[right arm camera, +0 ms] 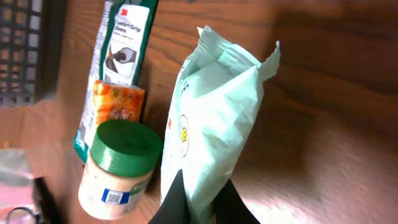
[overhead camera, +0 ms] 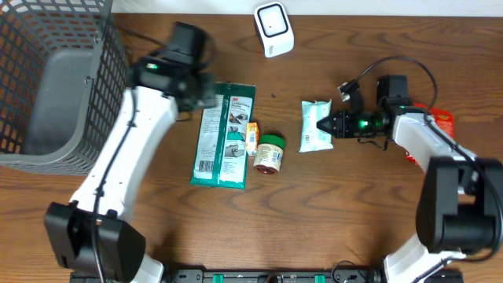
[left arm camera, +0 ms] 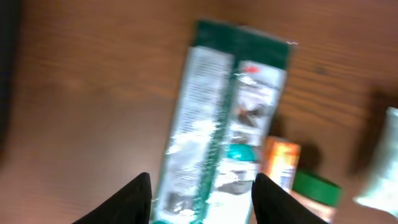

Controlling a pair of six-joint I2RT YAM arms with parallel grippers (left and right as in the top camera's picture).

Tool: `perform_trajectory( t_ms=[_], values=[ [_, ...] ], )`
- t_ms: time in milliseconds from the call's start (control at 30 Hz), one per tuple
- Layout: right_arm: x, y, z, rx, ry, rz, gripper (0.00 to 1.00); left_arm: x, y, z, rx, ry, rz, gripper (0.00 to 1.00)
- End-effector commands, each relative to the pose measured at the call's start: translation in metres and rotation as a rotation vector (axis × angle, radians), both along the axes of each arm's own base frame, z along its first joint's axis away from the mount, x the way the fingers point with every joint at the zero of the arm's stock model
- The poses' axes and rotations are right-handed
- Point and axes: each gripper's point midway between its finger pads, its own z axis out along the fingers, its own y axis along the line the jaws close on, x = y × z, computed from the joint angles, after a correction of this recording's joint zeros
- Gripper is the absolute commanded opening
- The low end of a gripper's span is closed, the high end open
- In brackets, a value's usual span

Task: Scan the item barcode
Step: 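Lift the wipes pack with the right gripper up to the scanner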

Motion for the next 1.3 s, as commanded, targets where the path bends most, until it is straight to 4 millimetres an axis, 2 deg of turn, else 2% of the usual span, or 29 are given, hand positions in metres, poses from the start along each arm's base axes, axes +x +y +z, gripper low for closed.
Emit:
perform_trajectory(
  t_ms=[0, 100, 167, 300, 433, 567, 800, 933, 1033, 1100, 1167, 1200, 1267],
  values=[
    [-0.001, -0.005, 0.005, -0.080, -0.023, -0.011, 0.01, -0.004, 0.037, 0.003, 0.018, 0.021, 0.085, 0.53],
    [-0.004, -0.001, 0.006, -0.085, -0.020, 0.000, 0.01, -0.007, 0.062, 0.001, 0.021, 0.048, 0.151, 0.54],
    [-0.005, 0.002, 0.005, -0.091, -0.021, 0.009, 0.01, -0.011, 0.073, 0.000, 0.023, 0.064, 0.178, 0.58],
    [-0.005, 0.010, 0.007, -0.093, -0.037, 0.029, 0.01, -0.018, 0.083, -0.003, 0.026, 0.095, 0.204, 0.82],
    [0.000, 0.018, 0.022, -0.098, -0.038, 0.041, 0.01, -0.017, 0.084, -0.003, 0.026, 0.094, 0.205, 0.83],
    [0.005, 0.014, 0.040, -0.185, 0.000, 0.022, 0.01, -0.017, 0.084, -0.003, 0.026, 0.094, 0.205, 0.84],
    [0.013, -0.005, 0.083, -0.469, -0.003, -0.017, 0.01, -0.017, 0.084, -0.003, 0.026, 0.094, 0.205, 0.84],
    [0.015, -0.007, 0.119, -0.620, -0.060, -0.024, 0.01, -0.017, 0.084, -0.003, 0.026, 0.095, 0.205, 0.84],
    [0.017, -0.006, 0.154, -0.718, -0.122, -0.054, 0.01, -0.017, 0.084, -0.003, 0.026, 0.094, 0.205, 0.84],
    [0.017, -0.002, 0.192, -0.763, -0.195, -0.074, 0.01, -0.017, 0.084, -0.003, 0.026, 0.094, 0.205, 0.84],
    [0.018, 0.003, 0.221, -0.775, -0.268, -0.089, 0.01, -0.017, 0.084, -0.003, 0.026, 0.095, 0.205, 0.84],
    [0.022, 0.008, 0.251, -0.780, -0.356, -0.113, 0.01, -0.017, 0.084, -0.003, 0.026, 0.094, 0.205, 0.84],
    [0.026, 0.014, 0.273, -0.787, -0.442, -0.104, 0.01, -0.017, 0.084, -0.003, 0.026, 0.094, 0.205, 0.84]
  ],
)
